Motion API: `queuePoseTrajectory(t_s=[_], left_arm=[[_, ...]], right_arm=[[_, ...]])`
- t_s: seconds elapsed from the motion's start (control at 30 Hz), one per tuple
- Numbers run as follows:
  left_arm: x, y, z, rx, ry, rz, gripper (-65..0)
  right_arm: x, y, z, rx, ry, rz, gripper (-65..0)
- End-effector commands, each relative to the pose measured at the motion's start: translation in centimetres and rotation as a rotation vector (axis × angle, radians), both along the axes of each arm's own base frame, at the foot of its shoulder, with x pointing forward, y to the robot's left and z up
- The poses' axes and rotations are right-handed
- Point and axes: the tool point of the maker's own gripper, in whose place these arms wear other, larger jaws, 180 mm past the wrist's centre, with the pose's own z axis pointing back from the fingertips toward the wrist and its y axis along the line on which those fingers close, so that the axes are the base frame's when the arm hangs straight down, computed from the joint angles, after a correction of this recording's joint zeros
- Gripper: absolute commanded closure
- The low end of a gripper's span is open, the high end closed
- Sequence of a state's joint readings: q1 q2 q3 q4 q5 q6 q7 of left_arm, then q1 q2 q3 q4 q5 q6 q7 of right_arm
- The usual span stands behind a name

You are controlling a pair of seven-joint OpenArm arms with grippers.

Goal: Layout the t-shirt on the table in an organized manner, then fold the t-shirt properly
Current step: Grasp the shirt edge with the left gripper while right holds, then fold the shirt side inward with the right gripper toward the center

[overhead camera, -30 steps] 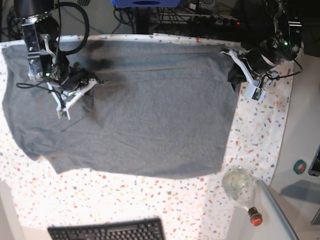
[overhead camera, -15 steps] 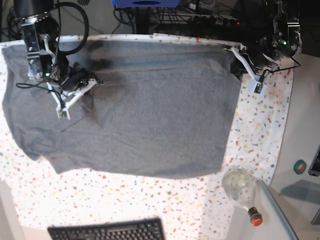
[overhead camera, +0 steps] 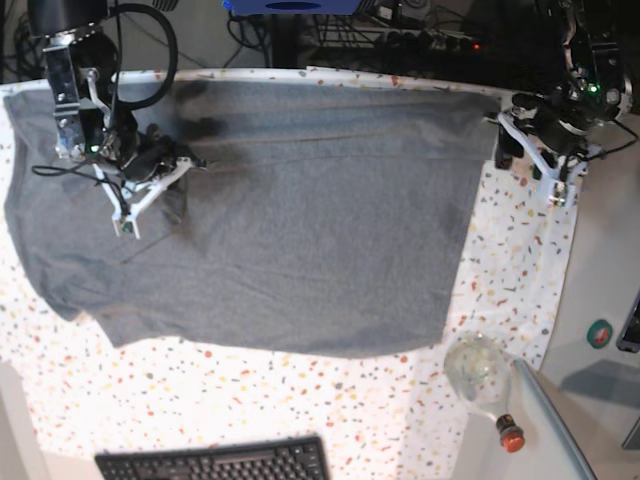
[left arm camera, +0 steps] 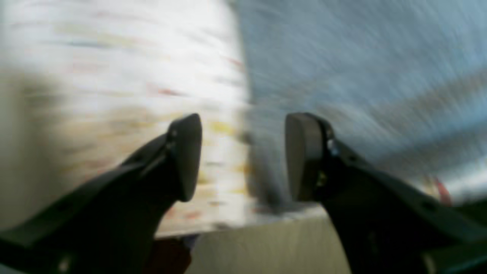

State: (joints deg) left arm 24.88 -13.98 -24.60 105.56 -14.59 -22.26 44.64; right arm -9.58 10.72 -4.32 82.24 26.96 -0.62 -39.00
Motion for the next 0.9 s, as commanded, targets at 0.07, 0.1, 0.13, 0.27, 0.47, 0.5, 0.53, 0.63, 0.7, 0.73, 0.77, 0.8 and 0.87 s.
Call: queuePoseTrajectory(t_s=[0.07, 0.1, 0.13, 0.27, 0.47, 0.5, 0.53, 0.63, 0.7, 0.73, 0.77, 0.8, 0.87], left_arm=[[-0.1, -3.5, 2.2, -0.045, -0.072, -0.071, -27.2], [-0.3, -5.0, 1.6, -0.069, -0.054, -0.103, -21.1], [-0.7, -5.9, 0.6, -0.09, -0.026, -0.123, -12.5], [-2.2, -6.2, -4.0, -0.133, 0.099, -0.11, 0.0], [-3.4, -1.9, -8.9, -0.131, 0.236, 0.003, 0.0], [-3.7, -1.3, -9.2, -0.124, 0.253, 0.008, 0.0], [-4.0, -0.9, -9.5, -0.118, 0.266, 0.012, 0.0], [-4.2, -0.3, -9.6, -0.113, 0.271, 0.023, 0.0], [-4.1, -0.1, -9.4, -0.107, 0.266, 0.022, 0.0], [-3.8, 0.1, -9.0, -0.101, 0.255, 0.016, 0.0], [-3.5, 0.2, -8.5, -0.092, 0.241, 0.008, 0.0], [-2.8, 0.2, -7.5, -0.082, 0.212, -0.001, 0.0], [-2.2, 0.9, -5.5, -0.057, 0.158, 0.008, 0.0]], right_arm=[[1.0, -0.2, 0.8, 0.004, -0.036, -0.002, 0.0], [1.0, -0.2, 0.8, 0.004, -0.038, -0.002, 0.0], [1.1, -0.2, 0.9, 0.004, -0.039, -0.001, 0.0], [1.1, -0.2, 0.9, 0.004, -0.041, -0.001, 0.0], [1.2, -2.1, 1.0, -0.007, -0.044, -0.061, 0.0], [0.9, -2.6, 0.9, -0.009, -0.037, -0.078, 0.0], [0.8, -3.0, 0.9, -0.011, -0.037, -0.089, 0.0], [0.9, -4.1, 1.0, -0.016, -0.043, -0.124, 0.0], [1.1, -5.0, 1.4, -0.022, -0.055, -0.152, 0.0], [1.4, -5.5, 1.8, -0.025, -0.069, -0.166, 0.0], [1.8, -5.9, 2.3, -0.027, -0.087, -0.178, 0.0], [2.4, -6.7, 3.1, -0.034, -0.119, -0.197, 0.0], [4.1, -9.1, 4.7, -0.057, -0.198, -0.257, 0.0]])
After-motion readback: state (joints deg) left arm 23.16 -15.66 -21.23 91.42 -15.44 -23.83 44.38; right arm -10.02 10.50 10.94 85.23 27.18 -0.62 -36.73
